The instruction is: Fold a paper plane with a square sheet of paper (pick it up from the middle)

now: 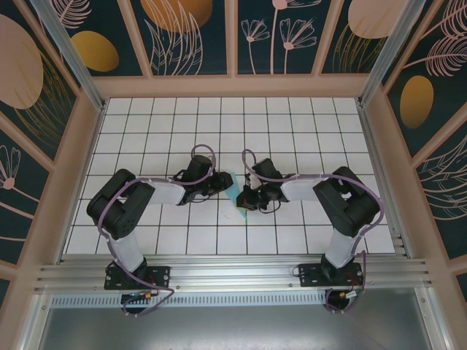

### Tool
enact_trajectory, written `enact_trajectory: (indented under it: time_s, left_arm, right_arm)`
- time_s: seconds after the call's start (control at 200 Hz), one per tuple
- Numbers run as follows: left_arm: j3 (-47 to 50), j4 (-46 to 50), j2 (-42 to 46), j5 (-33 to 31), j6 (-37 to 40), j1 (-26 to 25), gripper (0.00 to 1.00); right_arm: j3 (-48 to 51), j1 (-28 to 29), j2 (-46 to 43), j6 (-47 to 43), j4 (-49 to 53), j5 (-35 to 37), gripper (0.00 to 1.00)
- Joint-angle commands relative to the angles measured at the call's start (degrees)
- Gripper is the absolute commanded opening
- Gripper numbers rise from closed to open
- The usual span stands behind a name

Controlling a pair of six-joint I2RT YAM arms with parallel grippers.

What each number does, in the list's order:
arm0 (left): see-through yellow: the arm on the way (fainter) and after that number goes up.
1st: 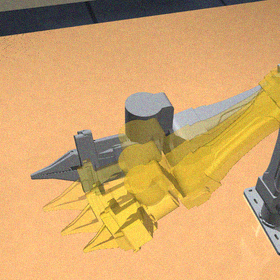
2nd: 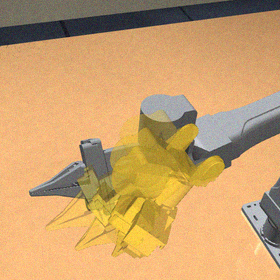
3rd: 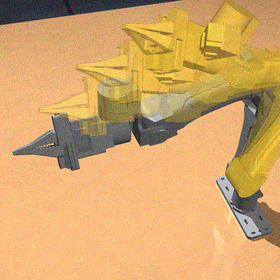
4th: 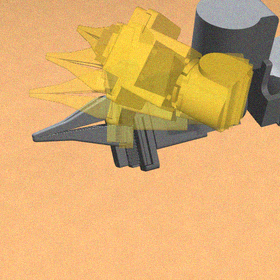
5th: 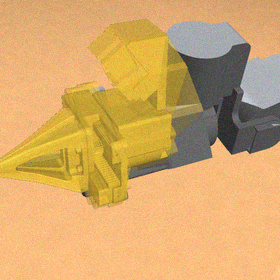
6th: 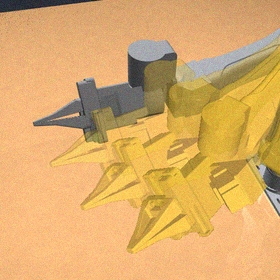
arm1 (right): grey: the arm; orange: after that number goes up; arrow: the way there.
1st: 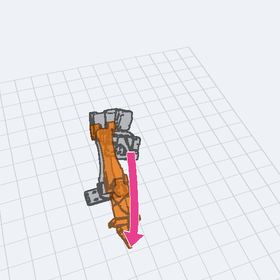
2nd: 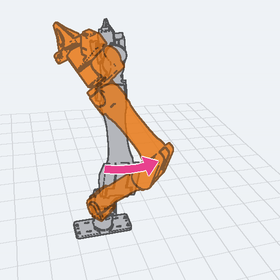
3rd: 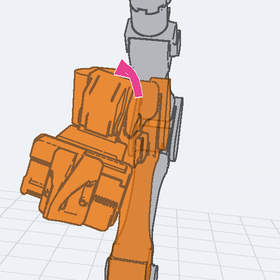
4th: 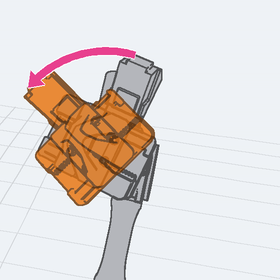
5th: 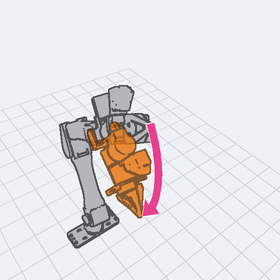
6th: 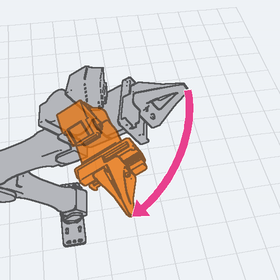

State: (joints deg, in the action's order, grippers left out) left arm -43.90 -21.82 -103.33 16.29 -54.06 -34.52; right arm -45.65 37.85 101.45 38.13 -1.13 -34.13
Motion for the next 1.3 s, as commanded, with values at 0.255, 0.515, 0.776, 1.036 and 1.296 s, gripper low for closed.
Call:
enact_trajectory:
  time_s: [0.255, 0.515, 0.776, 1.036, 1.296]
  left_arm:
    - [0.11, 2.91, -4.51, -2.84, 0.07, -0.11, 0.36]
    - [-0.26, 3.27, -5.29, -2.63, 0.45, -0.06, 0.35]
    - [-0.62, 3.97, -5.47, -2.67, 0.68, -0.11, 0.35]
    - [-1.21, 4.37, -4.91, -2.41, 1.02, -0.09, 0.35]
    - [-1.46, 4.65, -3.92, -1.88, 1.65, -0.02, 0.36]
  right_arm:
    - [2.75, -0.07, -6.04, -1.15, 5.04, -2.03, 0.07]
    - [8.20, 0.11, -5.84, -0.99, 5.20, 0.93, 0.07]
    - [8.26, 0.12, -9.36, -0.82, 6.15, 0.28, 0.07]
    - [10.83, 0.21, -9.03, -0.24, 2.72, -2.21, 0.07]
    - [10.58, 0.32, -9.70, -0.26, 3.62, -0.48, 0.06]
